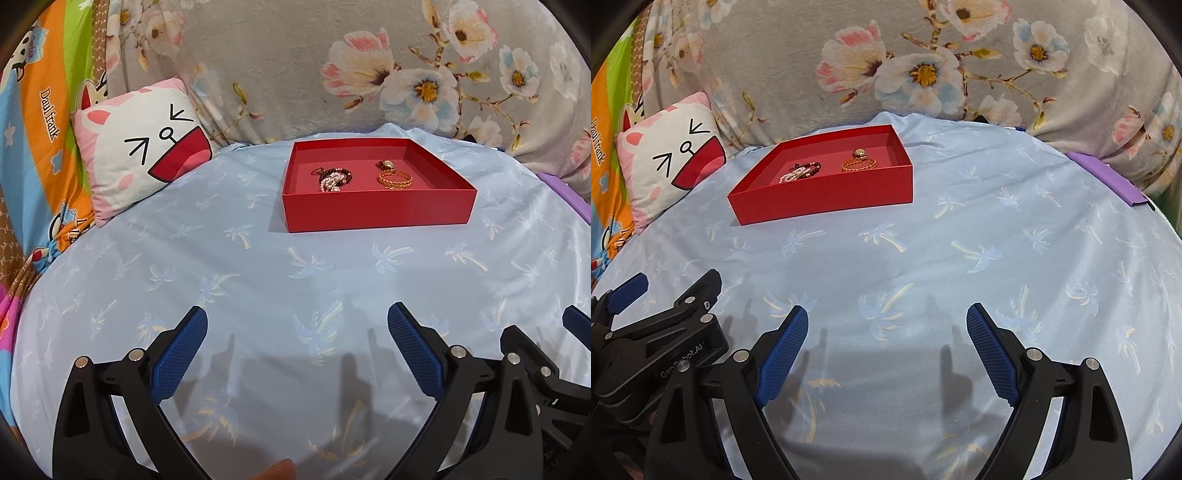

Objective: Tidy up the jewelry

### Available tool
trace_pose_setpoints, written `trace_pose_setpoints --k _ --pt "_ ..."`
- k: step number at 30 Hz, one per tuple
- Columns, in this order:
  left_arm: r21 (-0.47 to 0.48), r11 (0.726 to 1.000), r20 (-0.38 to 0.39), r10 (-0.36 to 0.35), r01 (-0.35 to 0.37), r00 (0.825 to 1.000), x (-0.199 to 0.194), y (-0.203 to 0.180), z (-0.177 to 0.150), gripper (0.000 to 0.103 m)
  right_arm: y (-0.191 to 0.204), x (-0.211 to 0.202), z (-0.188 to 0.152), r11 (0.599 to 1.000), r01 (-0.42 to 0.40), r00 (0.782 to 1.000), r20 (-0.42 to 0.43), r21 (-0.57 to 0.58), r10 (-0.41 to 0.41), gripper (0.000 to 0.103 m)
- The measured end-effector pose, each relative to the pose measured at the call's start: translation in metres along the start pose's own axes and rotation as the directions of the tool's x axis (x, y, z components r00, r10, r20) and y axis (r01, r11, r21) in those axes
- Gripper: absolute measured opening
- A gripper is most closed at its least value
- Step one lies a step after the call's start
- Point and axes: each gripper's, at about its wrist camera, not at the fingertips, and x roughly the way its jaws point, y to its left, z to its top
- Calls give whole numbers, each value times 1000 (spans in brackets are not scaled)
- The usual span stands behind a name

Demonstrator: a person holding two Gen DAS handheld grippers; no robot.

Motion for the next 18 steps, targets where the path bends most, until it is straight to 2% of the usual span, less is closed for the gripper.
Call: trace_pose_setpoints --k 18 --pt "-7 1000 26 -11 12 1000 -5 1 -1 95 -1 -3 0 1000 -3 1000 23 3 3 86"
